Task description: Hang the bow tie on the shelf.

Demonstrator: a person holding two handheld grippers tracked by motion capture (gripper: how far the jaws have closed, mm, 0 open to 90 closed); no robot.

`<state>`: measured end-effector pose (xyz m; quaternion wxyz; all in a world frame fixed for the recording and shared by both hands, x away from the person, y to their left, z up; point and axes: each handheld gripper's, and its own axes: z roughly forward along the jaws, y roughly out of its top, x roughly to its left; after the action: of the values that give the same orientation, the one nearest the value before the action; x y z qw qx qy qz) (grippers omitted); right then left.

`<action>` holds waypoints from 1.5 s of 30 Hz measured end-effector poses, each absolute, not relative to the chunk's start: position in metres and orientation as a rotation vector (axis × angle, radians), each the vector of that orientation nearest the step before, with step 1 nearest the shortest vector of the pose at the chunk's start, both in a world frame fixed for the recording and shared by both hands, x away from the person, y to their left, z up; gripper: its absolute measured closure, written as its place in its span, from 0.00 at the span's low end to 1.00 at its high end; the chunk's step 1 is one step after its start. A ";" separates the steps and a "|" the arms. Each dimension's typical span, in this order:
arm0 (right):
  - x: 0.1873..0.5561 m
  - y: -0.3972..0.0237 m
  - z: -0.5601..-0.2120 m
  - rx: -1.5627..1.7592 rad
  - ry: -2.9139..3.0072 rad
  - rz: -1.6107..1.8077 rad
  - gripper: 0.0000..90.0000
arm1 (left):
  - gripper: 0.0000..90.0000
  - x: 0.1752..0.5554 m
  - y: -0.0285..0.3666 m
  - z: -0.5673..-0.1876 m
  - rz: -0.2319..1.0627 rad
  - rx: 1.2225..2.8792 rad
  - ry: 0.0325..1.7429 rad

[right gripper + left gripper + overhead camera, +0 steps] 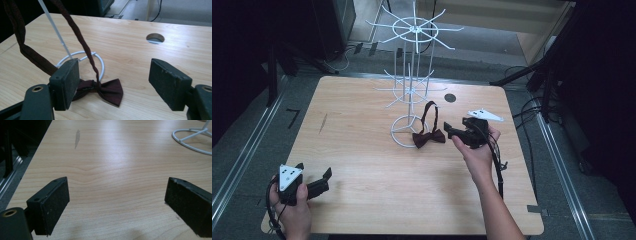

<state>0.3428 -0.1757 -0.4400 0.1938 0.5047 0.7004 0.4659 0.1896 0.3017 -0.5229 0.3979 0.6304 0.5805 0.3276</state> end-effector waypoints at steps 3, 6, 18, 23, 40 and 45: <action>0.340 -0.182 -0.439 1.422 1.954 1.309 0.28 | 0.07 0.190 0.302 -0.523 0.830 1.597 1.470; 0.336 -0.191 -0.439 1.433 1.933 1.310 0.28 | 0.07 0.190 0.302 -0.523 0.831 1.597 1.470; 0.318 -0.240 -0.450 1.501 1.853 1.285 0.29 | 0.07 0.190 0.301 -0.523 0.837 1.596 1.468; 0.311 -0.256 -0.457 1.528 1.832 1.277 0.29 | 0.07 0.189 0.301 -0.523 0.837 1.596 1.467; 0.281 -0.305 -0.489 1.610 1.741 1.239 0.29 | 0.07 0.189 0.301 -0.523 0.831 1.600 1.455; 0.274 -0.314 -0.495 1.629 1.723 1.235 0.29 | 0.07 0.189 0.301 -0.523 0.830 1.604 1.454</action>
<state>0.2736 -0.3141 -0.4952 0.2320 0.5925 0.6269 0.4495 0.1889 0.3010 -0.5229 0.3999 0.6339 0.5749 0.3282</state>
